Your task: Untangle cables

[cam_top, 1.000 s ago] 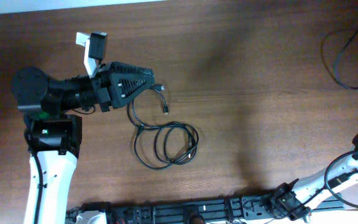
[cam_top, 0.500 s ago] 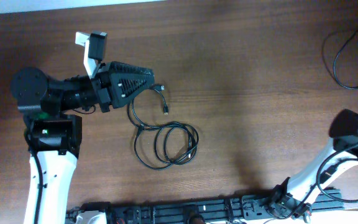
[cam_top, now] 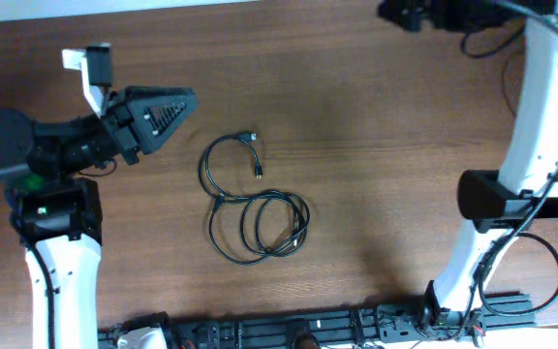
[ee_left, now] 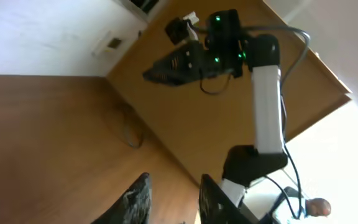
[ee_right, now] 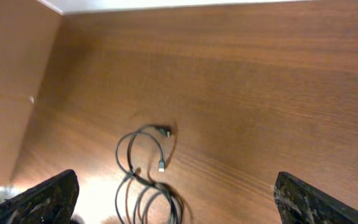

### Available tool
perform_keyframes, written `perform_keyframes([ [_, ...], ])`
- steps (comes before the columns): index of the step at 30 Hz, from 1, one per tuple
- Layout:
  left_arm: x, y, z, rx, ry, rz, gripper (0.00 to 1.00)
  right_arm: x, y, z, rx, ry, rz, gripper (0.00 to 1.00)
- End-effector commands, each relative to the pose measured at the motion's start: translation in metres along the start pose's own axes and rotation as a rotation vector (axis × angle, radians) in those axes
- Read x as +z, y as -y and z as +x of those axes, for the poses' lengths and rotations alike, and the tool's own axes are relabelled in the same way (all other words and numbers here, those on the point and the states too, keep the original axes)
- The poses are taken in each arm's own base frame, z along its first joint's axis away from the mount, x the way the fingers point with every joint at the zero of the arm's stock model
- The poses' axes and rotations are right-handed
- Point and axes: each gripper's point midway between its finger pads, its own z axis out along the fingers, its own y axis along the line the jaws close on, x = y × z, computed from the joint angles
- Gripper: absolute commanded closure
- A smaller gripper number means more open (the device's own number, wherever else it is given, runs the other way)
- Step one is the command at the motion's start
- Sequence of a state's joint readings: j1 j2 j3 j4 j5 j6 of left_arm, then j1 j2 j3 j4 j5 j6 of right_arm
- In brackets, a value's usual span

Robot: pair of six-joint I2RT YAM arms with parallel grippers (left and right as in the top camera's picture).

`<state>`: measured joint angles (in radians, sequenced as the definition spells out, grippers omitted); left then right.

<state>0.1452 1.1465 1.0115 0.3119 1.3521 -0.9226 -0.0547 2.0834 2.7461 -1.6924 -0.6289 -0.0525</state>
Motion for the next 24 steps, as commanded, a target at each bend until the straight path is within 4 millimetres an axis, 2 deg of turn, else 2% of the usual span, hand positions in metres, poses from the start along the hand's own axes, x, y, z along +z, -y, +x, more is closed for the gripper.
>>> perform_keyframes([
  [1, -0.004, -0.007, -0.006, 0.039, 0.039, -0.046, 0.75, 0.018, -0.021, 0.010, -0.048, -0.054, 0.015, 0.01],
  [2, -0.004, -0.014, -0.005, 0.021, 0.051, -0.072, 0.76, 0.023, -0.031, 0.012, -0.066, -0.067, 0.001, 0.01],
  [4, -0.007, -0.041, 0.001, -0.049, 0.078, -0.186, 0.77, 0.030, -0.044, 0.016, -0.095, -0.084, -0.011, 0.01],
  [7, -0.026, -0.096, 0.037, -0.141, 0.068, -0.516, 0.78, 0.038, -0.052, 0.021, -0.134, -0.106, 0.030, 0.01],
  [11, -0.056, -0.129, 0.075, -0.191, 0.008, -0.851, 0.78, 0.047, -0.069, 0.028, -0.176, -0.129, 0.021, 0.01],
  [14, -0.080, -0.137, 0.092, -0.202, -0.012, -1.051, 0.77, 0.055, -0.089, 0.036, -0.218, -0.152, 0.006, 0.01],
  [19, -0.115, -0.136, 0.119, -0.183, -0.071, -1.331, 0.78, 0.070, -0.110, 0.051, -0.269, -0.184, 0.097, 0.01],
  [20, -0.118, -0.134, 0.125, -0.176, -0.091, -1.380, 0.78, 0.071, -0.120, 0.056, -0.293, -0.186, 0.099, 0.01],
  [24, -0.114, -0.130, 0.145, -0.171, -0.162, -1.435, 0.77, 0.056, -0.126, 0.056, -0.285, -0.137, 0.179, 0.01],
])
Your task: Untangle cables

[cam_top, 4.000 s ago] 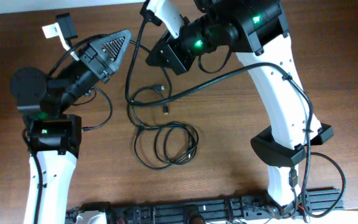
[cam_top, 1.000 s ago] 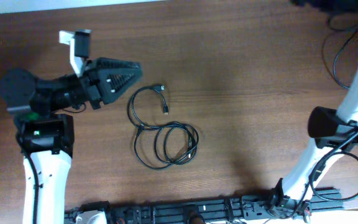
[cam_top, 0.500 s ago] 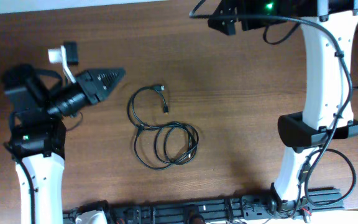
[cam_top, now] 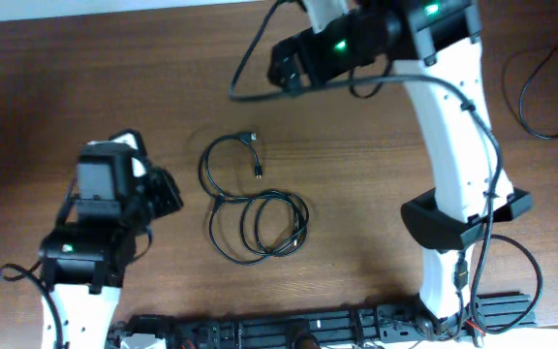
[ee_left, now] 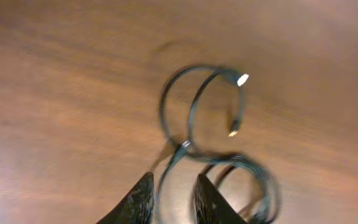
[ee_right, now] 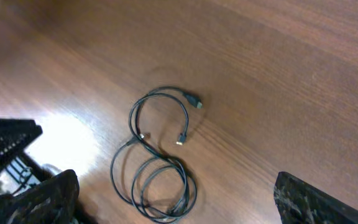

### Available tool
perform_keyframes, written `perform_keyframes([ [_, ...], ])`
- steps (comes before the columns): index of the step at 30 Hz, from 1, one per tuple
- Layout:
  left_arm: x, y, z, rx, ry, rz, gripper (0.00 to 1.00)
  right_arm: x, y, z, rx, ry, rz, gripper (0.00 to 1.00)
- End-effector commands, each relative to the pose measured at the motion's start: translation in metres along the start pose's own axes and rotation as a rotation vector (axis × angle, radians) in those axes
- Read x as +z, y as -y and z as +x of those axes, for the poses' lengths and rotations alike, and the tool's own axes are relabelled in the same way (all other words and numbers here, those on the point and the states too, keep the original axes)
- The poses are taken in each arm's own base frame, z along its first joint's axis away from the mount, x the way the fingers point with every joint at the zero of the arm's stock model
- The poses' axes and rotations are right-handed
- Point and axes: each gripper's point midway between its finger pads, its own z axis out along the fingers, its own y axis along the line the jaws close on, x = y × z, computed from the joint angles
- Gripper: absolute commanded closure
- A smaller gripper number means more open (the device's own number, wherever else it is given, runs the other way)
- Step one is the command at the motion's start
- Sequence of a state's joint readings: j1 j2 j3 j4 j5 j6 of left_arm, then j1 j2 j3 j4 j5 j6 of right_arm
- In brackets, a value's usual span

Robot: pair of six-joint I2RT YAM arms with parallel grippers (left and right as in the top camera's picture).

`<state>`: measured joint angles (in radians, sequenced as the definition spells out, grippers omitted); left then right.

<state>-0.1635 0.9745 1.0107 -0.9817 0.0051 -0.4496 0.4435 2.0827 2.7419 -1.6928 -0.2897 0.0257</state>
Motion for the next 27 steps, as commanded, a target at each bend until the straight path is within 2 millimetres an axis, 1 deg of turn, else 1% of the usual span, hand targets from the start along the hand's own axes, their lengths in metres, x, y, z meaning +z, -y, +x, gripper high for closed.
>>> perform_keyframes([
  [1, -0.001, -0.012, 0.002, 0.017, 0.039, -0.153, 0.77, -0.029, 0.000, 0.003, 0.023, 0.059, 0.105, 0.01],
  [2, -0.001, -0.011, 0.005, 0.022, 0.032, -0.163, 0.77, -0.037, -0.004, 0.003, 0.020, 0.078, 0.102, 0.01],
  [4, 0.000, -0.006, 0.012, 0.032, 0.014, -0.162, 0.78, -0.061, -0.012, 0.005, 0.025, 0.131, 0.094, 0.01],
  [5, 0.000, -0.003, 0.016, 0.031, 0.005, -0.155, 0.77, -0.081, -0.019, 0.008, 0.013, 0.173, 0.088, 0.01],
  [6, 0.000, -0.001, 0.018, 0.030, 0.001, -0.149, 0.78, -0.094, -0.025, 0.011, 0.002, 0.202, 0.082, 0.01],
  [9, -0.001, 0.006, 0.021, 0.055, -0.004, -0.133, 0.78, -0.123, -0.043, 0.026, -0.036, 0.249, 0.063, 0.01],
  [11, -0.001, 0.009, 0.023, 0.067, -0.007, -0.125, 0.78, -0.132, -0.043, 0.039, -0.050, 0.246, 0.101, 0.01],
  [14, -0.001, 0.016, 0.027, 0.089, -0.017, -0.105, 0.78, -0.133, -0.034, 0.068, -0.053, 0.193, 0.192, 0.01],
  [16, -0.001, 0.019, 0.029, 0.103, -0.021, -0.098, 0.79, -0.131, -0.023, 0.084, -0.015, 0.158, 0.245, 0.01],
  [17, -0.001, 0.021, 0.031, 0.111, -0.023, -0.092, 0.78, -0.127, -0.015, 0.099, 0.008, 0.125, 0.276, 0.01],
  [19, -0.001, 0.023, 0.031, 0.108, -0.020, -0.087, 0.78, -0.119, -0.011, 0.110, 0.009, 0.102, 0.281, 0.01],
  [22, -0.001, 0.024, 0.029, 0.107, -0.014, -0.081, 0.75, -0.106, -0.007, 0.120, 0.031, 0.095, 0.279, 0.01],
  [23, -0.001, 0.024, 0.029, 0.107, -0.013, -0.081, 0.71, -0.101, -0.007, 0.123, 0.031, 0.091, 0.276, 0.01],
  [25, -0.001, 0.024, 0.029, 0.106, -0.012, -0.081, 0.48, -0.086, -0.004, 0.126, 0.032, 0.078, 0.275, 0.01],
  [26, -0.001, 0.024, 0.029, 0.106, -0.013, -0.081, 0.18, -0.074, -0.001, 0.128, 0.051, 0.061, 0.278, 0.01],
  [27, -0.001, 0.025, 0.029, 0.106, -0.012, -0.080, 0.02, -0.067, 0.000, 0.128, 0.070, 0.057, 0.275, 0.01],
])
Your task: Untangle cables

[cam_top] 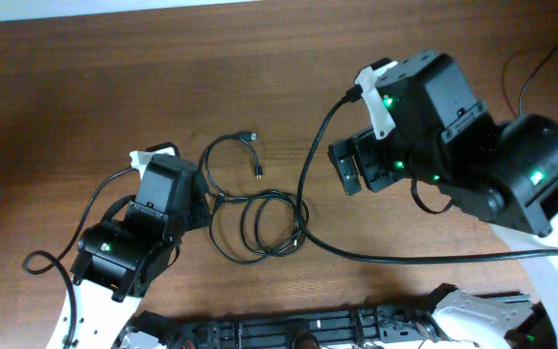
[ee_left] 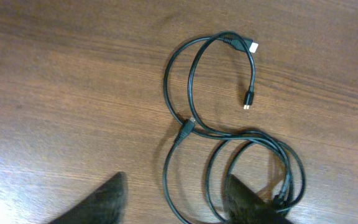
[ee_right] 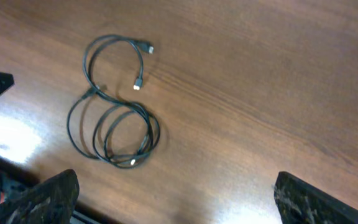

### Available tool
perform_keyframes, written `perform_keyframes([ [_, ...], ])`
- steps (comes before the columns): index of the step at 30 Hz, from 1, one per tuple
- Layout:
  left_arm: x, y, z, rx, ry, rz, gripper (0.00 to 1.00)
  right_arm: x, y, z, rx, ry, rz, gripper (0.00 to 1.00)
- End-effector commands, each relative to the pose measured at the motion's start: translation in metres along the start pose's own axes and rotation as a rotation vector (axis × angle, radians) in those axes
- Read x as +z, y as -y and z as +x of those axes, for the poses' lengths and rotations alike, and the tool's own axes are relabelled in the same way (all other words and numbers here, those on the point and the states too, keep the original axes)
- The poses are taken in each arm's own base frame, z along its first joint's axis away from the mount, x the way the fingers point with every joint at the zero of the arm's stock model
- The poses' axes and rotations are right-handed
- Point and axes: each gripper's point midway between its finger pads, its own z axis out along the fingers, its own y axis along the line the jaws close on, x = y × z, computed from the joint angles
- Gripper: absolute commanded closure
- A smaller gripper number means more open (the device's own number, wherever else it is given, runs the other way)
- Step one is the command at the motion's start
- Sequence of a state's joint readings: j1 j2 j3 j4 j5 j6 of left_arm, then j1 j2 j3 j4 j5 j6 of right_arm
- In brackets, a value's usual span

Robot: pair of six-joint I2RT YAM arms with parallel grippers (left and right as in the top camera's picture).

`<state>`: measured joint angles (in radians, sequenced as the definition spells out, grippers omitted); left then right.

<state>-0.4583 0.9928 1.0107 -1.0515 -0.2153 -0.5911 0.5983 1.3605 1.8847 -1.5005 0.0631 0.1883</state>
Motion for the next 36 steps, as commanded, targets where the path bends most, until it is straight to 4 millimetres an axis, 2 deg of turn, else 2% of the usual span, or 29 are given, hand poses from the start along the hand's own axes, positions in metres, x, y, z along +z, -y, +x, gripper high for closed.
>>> perform_keyframes([
  [1, -0.001, 0.001, -0.003, -0.007, 0.014, 0.001, 0.01, 0.020, 0.000, 0.007, 0.056, -0.019, 0.012, 0.01],
  [3, -0.001, 0.003, -0.006, -0.010, 0.026, 0.009, 0.01, 0.040, -0.012, 0.003, 0.062, -0.011, -0.046, 0.01],
  [6, -0.002, 0.010, -0.001, -0.008, -0.005, 0.048, 0.01, 0.062, -0.015, 0.003, 0.125, -0.012, -0.057, 0.01],
  [8, -0.002, 0.012, 0.001, -0.009, -0.012, 0.059, 0.01, 0.078, -0.016, 0.009, 0.148, -0.031, -0.060, 0.01],
  [14, -0.002, 0.012, 0.001, -0.008, -0.015, 0.063, 0.01, 0.129, -0.045, 0.029, 0.157, -0.141, -0.202, 0.01],
  [19, -0.002, 0.012, 0.004, -0.006, -0.029, 0.063, 0.01, 0.149, -0.055, 0.023, 0.159, -0.155, -0.247, 0.01],
  [21, -0.001, 0.005, 0.003, -0.004, -0.018, 0.026, 0.02, 0.157, -0.057, 0.015, 0.168, -0.135, -0.253, 0.00],
  [24, -0.002, -0.003, -0.002, -0.004, 0.011, -0.018, 0.10, 0.165, -0.058, 0.004, 0.289, -0.113, -0.250, 0.02],
  [26, -0.004, -0.005, -0.004, -0.006, 0.027, -0.027, 0.11, 0.170, -0.059, -0.004, 0.360, -0.096, -0.247, 0.02],
  [31, -0.020, -0.018, -0.015, -0.025, 0.124, -0.054, 0.13, 0.186, -0.062, -0.013, 0.472, -0.088, -0.254, 0.02],
  [36, -0.039, -0.022, -0.018, -0.019, 0.189, -0.019, 0.12, 0.201, -0.068, -0.013, 0.475, -0.112, -0.274, 0.03],
])
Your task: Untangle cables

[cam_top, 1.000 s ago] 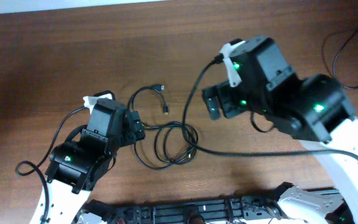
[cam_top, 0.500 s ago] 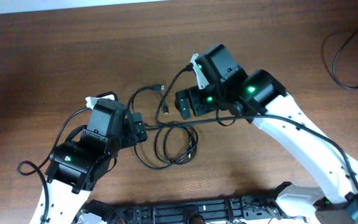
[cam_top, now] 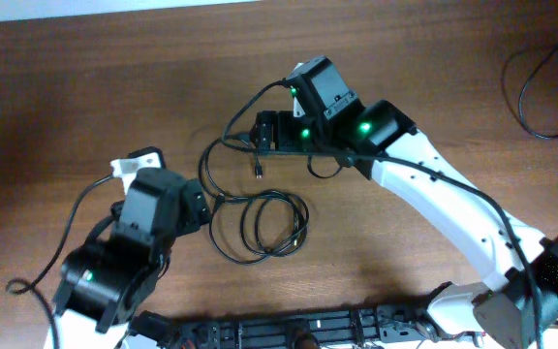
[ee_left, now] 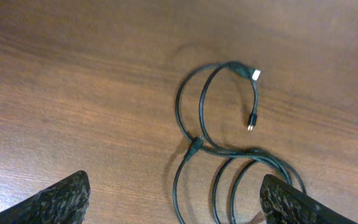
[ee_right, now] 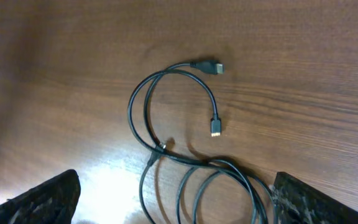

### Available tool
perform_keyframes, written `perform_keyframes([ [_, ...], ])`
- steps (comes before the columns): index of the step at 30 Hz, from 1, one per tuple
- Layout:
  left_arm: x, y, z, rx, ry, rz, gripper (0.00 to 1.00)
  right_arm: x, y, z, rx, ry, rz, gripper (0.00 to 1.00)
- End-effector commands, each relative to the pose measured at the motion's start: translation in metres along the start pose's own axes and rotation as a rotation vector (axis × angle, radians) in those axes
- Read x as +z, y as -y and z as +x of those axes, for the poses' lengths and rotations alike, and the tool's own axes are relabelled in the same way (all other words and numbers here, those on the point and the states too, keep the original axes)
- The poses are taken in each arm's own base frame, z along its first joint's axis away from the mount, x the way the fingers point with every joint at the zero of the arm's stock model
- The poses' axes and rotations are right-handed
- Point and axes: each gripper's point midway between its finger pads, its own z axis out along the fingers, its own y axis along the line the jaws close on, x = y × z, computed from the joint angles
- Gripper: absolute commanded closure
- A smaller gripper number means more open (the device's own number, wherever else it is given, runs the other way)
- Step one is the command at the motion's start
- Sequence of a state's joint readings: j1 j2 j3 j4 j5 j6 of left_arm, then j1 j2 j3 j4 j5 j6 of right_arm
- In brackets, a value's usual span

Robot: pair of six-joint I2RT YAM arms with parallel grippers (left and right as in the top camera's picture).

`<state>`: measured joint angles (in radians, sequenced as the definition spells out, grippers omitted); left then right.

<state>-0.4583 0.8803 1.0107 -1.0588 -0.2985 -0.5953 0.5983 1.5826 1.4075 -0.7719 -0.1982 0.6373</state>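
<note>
A thin black cable (cam_top: 260, 221) lies tangled on the wooden table: several overlapping loops in front, one open loop (cam_top: 223, 160) behind. In the right wrist view its large plug (ee_right: 213, 65) and small plug (ee_right: 214, 129) lie free. My left gripper (cam_top: 200, 206) is just left of the tangle, open and empty; the cable (ee_left: 229, 124) lies ahead of its wide-spread fingertips (ee_left: 61, 198). My right gripper (cam_top: 264, 134) hangs over the back loop, open and empty, with the cable (ee_right: 173, 134) between its fingers (ee_right: 39, 199).
A second black cable (cam_top: 541, 87) lies at the far right back corner of the table (cam_top: 424, 68). A black rail (cam_top: 337, 330) runs along the front edge. The right arm (cam_top: 434, 194) stretches across the right half.
My right gripper has moved from the tangle's right side to over the back loop. My left gripper's fingers stand wider apart. The cable lies as before.
At first both arms were far from the cable, the left at the left edge with fingers nearly together, the right at the back right. Then the left faced the tangle and the right reached over the back. Both then closed in; now both are open at it.
</note>
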Motion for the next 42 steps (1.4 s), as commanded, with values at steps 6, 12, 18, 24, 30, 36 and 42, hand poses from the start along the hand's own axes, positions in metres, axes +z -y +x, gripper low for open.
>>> perform_keyframes([
  [6, -0.032, -0.012, -0.011, -0.016, 0.128, 0.041, 0.11, 0.037, -0.016, 0.014, 0.089, -0.090, -0.061, 0.09],
  [12, -0.043, -0.018, -0.007, -0.022, 0.144, 0.052, 0.12, 0.066, -0.046, 0.031, 0.064, -0.107, -0.100, 0.13],
  [18, -0.054, -0.021, -0.008, -0.038, 0.184, 0.079, 0.16, 0.103, -0.052, 0.052, 0.108, -0.163, -0.088, 0.15],
  [24, -0.060, -0.016, -0.006, -0.045, 0.191, 0.134, 0.15, 0.129, -0.054, 0.065, 0.098, -0.190, -0.086, 0.19],
  [30, -0.060, -0.015, -0.005, -0.043, 0.184, 0.144, 0.14, 0.151, -0.064, 0.075, 0.068, -0.192, -0.110, 0.27],
  [36, -0.060, -0.013, -0.005, -0.042, 0.180, 0.151, 0.14, 0.168, -0.056, 0.085, 0.069, -0.217, -0.082, 0.40],
  [42, -0.061, -0.009, -0.002, -0.039, 0.163, 0.178, 0.14, 0.188, -0.048, 0.092, 0.071, -0.231, -0.068, 0.48],
])
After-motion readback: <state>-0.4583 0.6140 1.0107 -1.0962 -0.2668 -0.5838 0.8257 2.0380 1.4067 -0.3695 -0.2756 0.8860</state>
